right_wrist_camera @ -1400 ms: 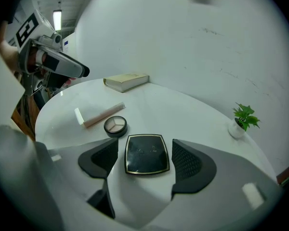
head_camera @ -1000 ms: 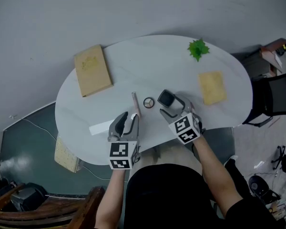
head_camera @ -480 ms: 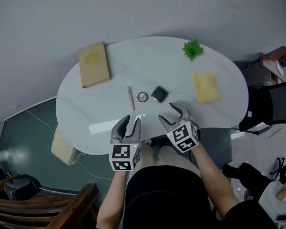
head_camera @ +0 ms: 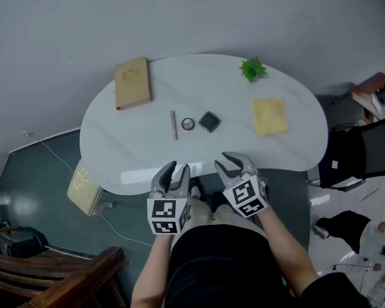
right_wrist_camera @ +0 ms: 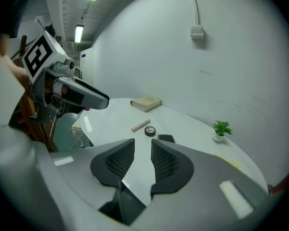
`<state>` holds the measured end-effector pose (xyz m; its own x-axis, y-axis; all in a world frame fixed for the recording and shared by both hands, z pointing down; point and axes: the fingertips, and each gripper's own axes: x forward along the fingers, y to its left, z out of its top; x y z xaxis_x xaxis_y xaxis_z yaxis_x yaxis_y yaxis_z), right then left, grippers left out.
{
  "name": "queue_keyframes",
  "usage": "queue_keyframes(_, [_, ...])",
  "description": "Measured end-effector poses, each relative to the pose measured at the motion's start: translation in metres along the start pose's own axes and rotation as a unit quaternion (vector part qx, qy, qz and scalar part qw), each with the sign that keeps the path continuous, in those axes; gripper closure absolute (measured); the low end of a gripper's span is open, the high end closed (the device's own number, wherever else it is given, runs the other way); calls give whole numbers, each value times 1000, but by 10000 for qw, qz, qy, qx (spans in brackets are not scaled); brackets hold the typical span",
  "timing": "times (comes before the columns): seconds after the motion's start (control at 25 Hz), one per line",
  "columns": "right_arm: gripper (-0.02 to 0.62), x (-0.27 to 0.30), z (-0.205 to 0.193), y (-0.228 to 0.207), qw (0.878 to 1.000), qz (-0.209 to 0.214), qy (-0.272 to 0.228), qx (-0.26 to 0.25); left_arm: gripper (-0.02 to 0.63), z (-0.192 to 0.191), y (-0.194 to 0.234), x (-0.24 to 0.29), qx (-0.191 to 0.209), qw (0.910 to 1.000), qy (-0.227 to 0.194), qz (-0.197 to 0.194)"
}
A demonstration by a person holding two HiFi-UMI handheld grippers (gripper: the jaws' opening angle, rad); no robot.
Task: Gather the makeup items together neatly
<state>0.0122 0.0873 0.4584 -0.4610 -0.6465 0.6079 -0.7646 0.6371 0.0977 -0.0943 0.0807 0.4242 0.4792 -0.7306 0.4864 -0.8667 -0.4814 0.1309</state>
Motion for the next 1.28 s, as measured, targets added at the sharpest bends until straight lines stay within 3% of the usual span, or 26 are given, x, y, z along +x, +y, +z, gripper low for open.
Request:
queue_keyframes(0.36, [554, -47, 4, 15, 9992, -1, -379, -155, 492, -10, -33, -41, -43, 9996, -204, 165])
queue_keyframes(0.72, [574, -86, 23, 22, 9967, -41, -779, -227, 535, 1, -54, -70, 108, 9983, -515, 250])
queue_keyframes(1.28, [584, -115, 68, 16, 9915, -85, -1280, -229, 607, 35, -52, -91, 213, 9942, -971, 410])
